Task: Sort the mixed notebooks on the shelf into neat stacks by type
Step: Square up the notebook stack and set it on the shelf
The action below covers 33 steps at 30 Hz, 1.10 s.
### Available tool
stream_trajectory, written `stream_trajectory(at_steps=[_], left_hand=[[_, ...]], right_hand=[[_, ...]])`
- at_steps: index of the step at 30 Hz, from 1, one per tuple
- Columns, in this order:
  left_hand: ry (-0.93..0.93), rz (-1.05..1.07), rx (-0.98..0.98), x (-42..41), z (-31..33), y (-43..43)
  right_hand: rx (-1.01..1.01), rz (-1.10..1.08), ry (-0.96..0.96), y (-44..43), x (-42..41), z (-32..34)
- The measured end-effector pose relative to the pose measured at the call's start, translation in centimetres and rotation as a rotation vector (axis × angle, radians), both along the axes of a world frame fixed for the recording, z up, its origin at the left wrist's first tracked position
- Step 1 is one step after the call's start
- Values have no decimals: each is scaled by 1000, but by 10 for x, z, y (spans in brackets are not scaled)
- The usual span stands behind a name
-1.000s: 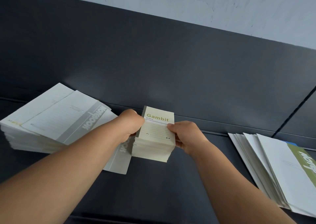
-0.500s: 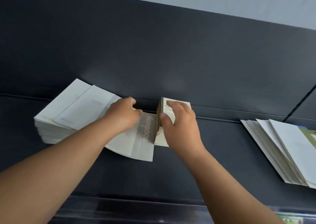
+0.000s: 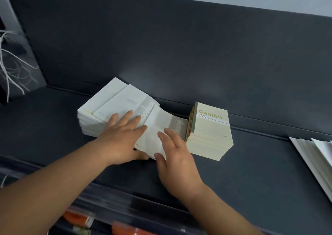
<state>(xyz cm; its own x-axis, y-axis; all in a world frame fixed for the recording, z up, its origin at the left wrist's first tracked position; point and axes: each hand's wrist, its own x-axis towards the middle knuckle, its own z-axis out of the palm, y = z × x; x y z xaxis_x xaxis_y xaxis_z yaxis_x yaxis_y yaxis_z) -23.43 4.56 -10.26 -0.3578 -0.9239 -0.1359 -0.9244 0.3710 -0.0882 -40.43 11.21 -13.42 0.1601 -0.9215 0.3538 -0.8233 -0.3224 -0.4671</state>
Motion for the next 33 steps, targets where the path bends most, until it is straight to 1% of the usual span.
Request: stream_trajectory(at_steps=[2,5,9,12,14,16,20,23,24,26,27,29,30,32,33], left_hand=[[-20,-16,-33,4,-1,1],[-9,-30,-98,8,0,-1],[38,-32,-112,18,6,-9],[59,-66,-100,32,16,-15],[46,-88,-120,42,22,-18],[10,-102,-161,52,27,-22],[-42,-111,-218,72,31,-31],[-29,-97,-175,86,31,-36],[-6,-87,-145,91,31,-38],[79,-77,-83,99,34,-41],[144,-76,-56,101,36,-44],[307,-56,-22,105,40,-49],[393,-31,-11,106,42,-53],[526,34,18,110,46,-62],[564,67,35,112,47,-67]], right_hand=[[95,26,13,-2,3,-3],[159,-9,-21,-6,8,-5],[168,-74,-50,-13,17,-4],[142,-179,-51,-25,27,-2],[163,-237,-73,-35,36,0],[226,-262,-139,-46,47,2],[381,-279,-344,-63,62,15],[512,-184,-549,-71,65,19],[560,-124,-650,-72,66,20],[588,-28,-844,-77,67,17],[574,-8,-954,-80,68,16],[527,-45,-1138,-85,74,16],[505,-102,-1173,-89,76,16],[508,-173,-1135,-96,79,14],[513,-196,-1111,-100,81,14]])
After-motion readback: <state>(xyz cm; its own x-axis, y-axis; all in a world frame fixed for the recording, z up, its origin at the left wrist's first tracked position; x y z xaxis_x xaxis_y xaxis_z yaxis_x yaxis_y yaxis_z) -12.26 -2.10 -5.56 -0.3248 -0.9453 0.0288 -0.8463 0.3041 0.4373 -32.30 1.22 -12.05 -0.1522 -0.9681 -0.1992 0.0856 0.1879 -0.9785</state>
